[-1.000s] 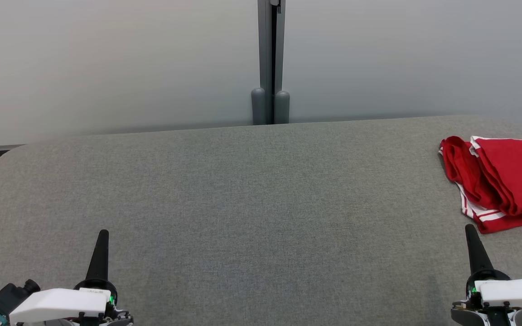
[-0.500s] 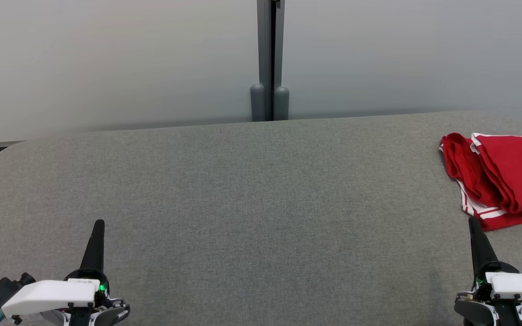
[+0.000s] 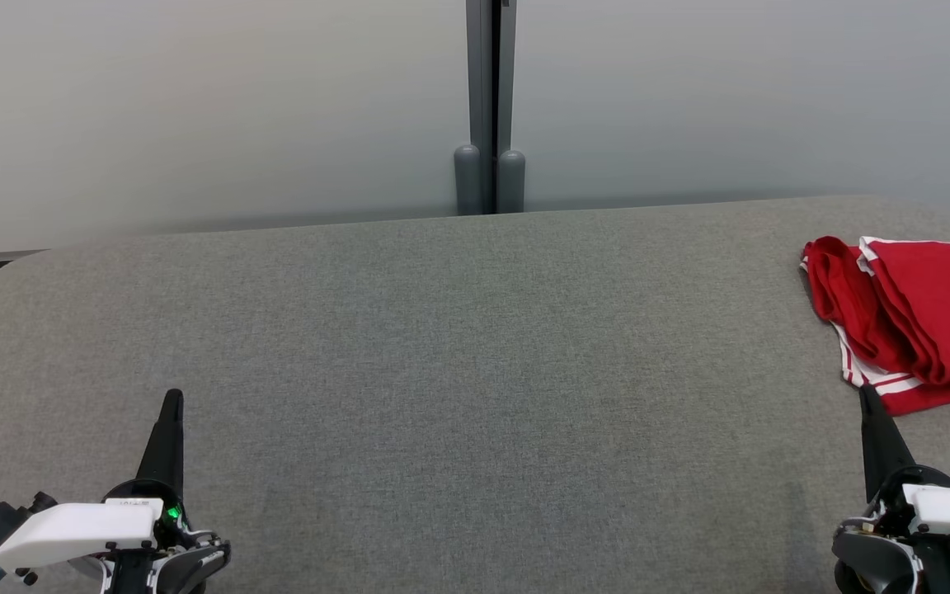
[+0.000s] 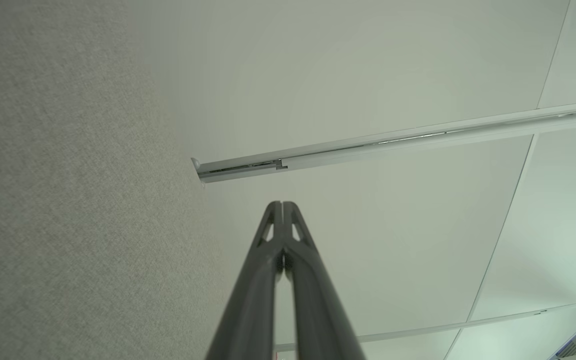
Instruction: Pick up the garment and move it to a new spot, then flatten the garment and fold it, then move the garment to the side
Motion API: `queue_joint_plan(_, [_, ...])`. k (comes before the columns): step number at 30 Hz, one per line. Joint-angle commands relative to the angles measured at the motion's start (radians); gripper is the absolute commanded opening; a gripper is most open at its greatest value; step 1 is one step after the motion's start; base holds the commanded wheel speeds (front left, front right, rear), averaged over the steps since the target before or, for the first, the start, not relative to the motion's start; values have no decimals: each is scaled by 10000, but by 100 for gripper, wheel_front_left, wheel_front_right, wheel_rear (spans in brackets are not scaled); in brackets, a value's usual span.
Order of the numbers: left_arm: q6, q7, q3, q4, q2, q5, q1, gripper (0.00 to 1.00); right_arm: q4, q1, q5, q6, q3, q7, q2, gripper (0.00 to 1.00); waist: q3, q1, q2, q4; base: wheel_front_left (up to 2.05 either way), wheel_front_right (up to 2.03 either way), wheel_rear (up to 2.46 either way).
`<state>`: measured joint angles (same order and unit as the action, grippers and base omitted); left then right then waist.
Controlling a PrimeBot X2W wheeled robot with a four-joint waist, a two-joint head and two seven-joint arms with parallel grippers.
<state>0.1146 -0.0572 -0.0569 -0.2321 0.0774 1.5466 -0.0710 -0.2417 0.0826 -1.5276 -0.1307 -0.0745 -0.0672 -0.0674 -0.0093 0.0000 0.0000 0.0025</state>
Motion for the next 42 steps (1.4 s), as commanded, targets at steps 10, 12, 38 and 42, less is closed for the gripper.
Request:
queue_joint_plan(10, [182,-236,-196,-96,11,778,-397,0,-8,251,-855,0,-152,-264,-7,0,91,0,0,-18,0,0,0])
queue_joint_plan(12, [195,-274,-221,-118,10,910,-433,0,-14,266,-992,0,-182,-295,-3,0,108,0,0,-21,0,0,0])
queue_joint_plan(38, [191,-376,-335,-138,-68,875,-433,0,-24,302,-975,0,-269,-379,39,0,124,0,0,-24,0,0,0])
queue_joint_plan(42, [191,-387,-348,-138,-76,866,-435,0,-25,303,-963,0,-275,-381,48,0,124,0,0,-24,0,0,0])
